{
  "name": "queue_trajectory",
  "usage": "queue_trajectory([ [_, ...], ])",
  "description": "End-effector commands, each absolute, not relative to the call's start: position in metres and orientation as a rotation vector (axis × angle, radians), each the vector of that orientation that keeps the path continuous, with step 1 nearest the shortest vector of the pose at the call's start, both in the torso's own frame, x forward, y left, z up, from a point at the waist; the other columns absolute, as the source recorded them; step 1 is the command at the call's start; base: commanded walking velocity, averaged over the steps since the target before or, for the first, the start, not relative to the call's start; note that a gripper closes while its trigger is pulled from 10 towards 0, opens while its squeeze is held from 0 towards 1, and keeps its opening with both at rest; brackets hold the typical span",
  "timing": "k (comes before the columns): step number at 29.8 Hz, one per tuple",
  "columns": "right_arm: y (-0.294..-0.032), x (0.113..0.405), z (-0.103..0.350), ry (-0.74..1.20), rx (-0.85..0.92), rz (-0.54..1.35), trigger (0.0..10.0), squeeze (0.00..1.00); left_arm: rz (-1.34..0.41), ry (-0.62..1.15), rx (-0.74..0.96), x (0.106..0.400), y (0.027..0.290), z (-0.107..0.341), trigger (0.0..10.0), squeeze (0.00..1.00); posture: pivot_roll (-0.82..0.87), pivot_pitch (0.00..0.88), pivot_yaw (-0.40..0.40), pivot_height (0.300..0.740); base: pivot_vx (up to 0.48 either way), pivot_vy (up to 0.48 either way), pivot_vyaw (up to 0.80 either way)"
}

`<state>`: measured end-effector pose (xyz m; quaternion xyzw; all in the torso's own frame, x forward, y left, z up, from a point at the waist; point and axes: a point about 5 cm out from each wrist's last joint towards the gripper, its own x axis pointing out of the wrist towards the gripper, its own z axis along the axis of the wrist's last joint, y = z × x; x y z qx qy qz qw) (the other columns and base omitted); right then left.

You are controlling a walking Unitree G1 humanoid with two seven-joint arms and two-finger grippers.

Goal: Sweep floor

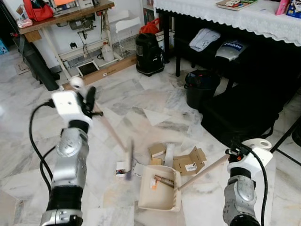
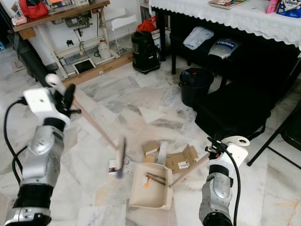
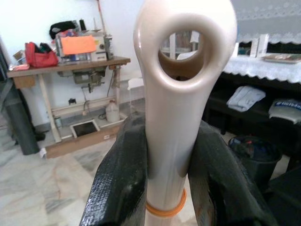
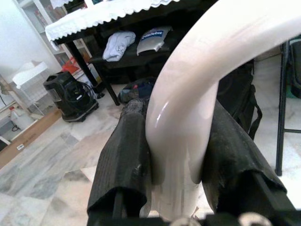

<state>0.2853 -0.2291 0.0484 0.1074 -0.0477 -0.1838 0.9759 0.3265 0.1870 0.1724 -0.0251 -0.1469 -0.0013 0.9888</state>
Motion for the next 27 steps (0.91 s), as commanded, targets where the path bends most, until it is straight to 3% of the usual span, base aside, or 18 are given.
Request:
queue_trajectory([
  [1,-0.23,0.289,0.06,-0.154,0.219,-0.364,10.0,0.0,-0.025,-0.328,-0.037,0.324,0.182,0.172,10.0,0.0,-0.04,0.0,0.094,0.74,0.0,0.0,0.0],
  [10,-0.235,0.29,0.071,-0.201,0.178,-0.355,10.0,0.0,-0.054,-0.254,-0.04,0.324,0.174,0.146,10.0,0.0,-0.07,0.0,0.095,0.74,0.0,0.0,0.0],
  [27,-0.215,0.304,0.097,-0.306,0.153,-0.269,10.0,0.0,-0.088,-0.197,0.021,0.318,0.173,0.119,10.0,0.0,-0.09,0.0,0.127,0.74,0.0,0.0,0.0],
])
